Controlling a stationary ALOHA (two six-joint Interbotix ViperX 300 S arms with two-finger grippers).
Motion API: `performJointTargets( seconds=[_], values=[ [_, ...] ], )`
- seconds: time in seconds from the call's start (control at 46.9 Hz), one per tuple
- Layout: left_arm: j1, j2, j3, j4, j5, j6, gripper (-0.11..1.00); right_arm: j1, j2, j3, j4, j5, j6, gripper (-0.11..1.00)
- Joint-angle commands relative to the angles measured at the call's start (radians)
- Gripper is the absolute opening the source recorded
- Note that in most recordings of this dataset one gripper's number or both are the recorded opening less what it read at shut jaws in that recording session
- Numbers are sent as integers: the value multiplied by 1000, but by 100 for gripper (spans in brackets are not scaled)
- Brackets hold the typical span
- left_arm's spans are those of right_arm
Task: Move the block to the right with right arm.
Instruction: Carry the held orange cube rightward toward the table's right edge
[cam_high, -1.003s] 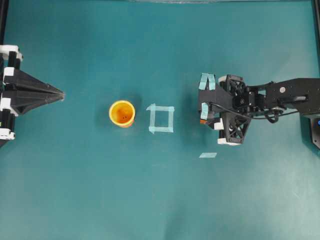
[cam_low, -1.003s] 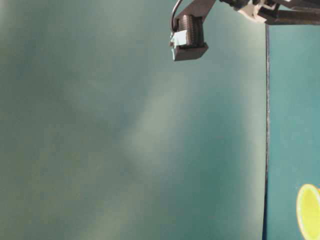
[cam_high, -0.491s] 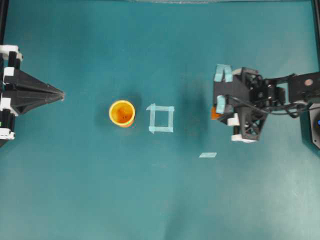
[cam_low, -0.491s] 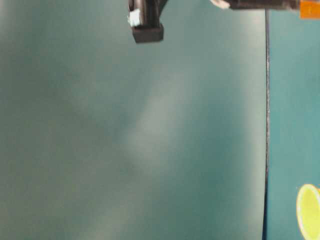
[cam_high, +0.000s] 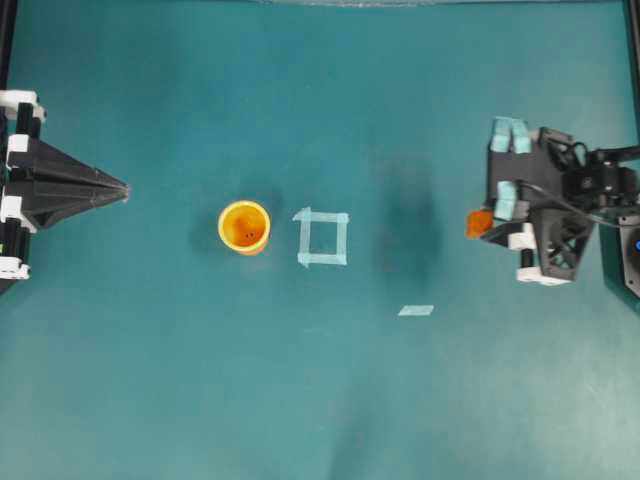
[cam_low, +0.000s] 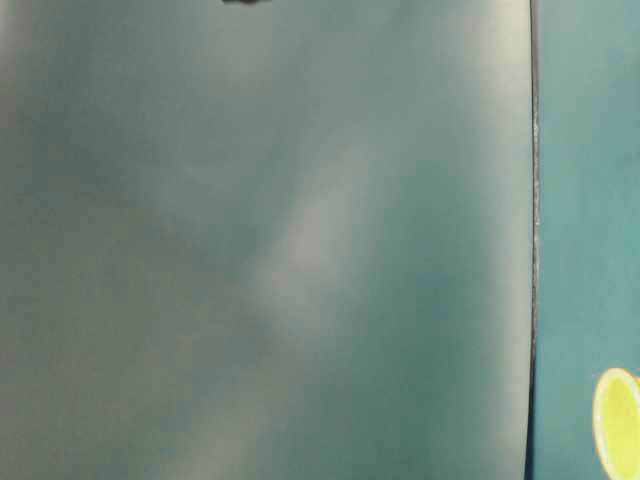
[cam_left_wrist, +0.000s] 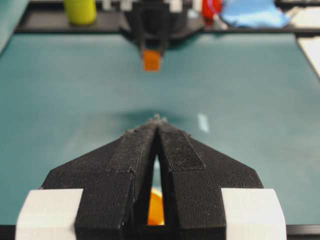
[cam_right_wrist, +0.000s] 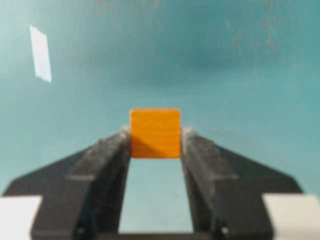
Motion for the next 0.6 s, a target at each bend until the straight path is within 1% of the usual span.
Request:
performJointTargets(
  seconds=[0.0, 0.299, 0.576],
  values=[
    [0, 6, -28, 3, -3, 2, 0, 2, -52, 0, 3, 25, -2, 40],
    [-2, 6, -28, 3, -5, 2, 0, 2, -199, 40, 3, 140, -2, 40],
    [0, 8, -28, 3, -5, 2, 0, 2, -337, 46, 3, 275, -2, 40]
  ],
)
